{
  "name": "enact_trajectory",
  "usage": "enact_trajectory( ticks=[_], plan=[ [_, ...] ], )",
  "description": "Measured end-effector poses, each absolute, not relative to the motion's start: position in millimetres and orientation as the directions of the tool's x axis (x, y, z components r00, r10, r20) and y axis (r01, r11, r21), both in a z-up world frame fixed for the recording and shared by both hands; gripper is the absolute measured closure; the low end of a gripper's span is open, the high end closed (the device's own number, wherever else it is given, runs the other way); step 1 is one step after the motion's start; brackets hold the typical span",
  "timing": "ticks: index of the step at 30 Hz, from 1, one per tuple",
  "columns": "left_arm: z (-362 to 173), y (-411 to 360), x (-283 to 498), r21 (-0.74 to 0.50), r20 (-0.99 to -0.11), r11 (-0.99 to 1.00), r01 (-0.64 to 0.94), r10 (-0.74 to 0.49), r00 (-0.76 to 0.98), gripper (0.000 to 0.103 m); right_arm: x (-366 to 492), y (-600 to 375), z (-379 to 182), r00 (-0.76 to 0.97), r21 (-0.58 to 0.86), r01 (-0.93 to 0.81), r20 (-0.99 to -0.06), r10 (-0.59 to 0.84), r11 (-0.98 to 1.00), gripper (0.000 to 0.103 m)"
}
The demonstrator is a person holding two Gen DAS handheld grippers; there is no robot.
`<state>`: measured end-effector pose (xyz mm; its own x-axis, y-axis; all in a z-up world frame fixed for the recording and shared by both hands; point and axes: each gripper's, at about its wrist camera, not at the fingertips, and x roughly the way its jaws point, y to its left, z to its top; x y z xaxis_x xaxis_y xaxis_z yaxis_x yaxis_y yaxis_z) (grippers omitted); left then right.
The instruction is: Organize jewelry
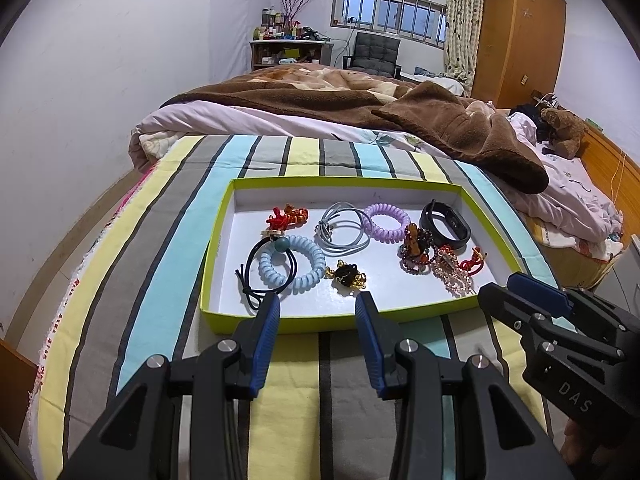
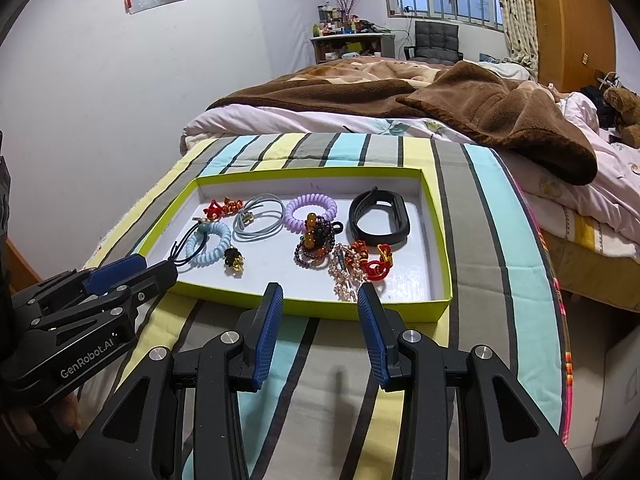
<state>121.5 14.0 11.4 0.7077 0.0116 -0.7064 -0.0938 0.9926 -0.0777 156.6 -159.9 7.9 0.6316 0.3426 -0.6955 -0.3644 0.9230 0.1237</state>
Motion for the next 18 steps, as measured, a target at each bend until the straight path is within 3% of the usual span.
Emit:
enact_trajectory(
  ticks=[18],
  plan=[
    [13.5,12.6,117.7,-0.082,-0.696,0.992,-0.094,0.011,0.718,0.062,154.7,-161.4,6.1,0.630,0.119,-0.363,-0.700,0.338,0.924,0.063]
  ],
)
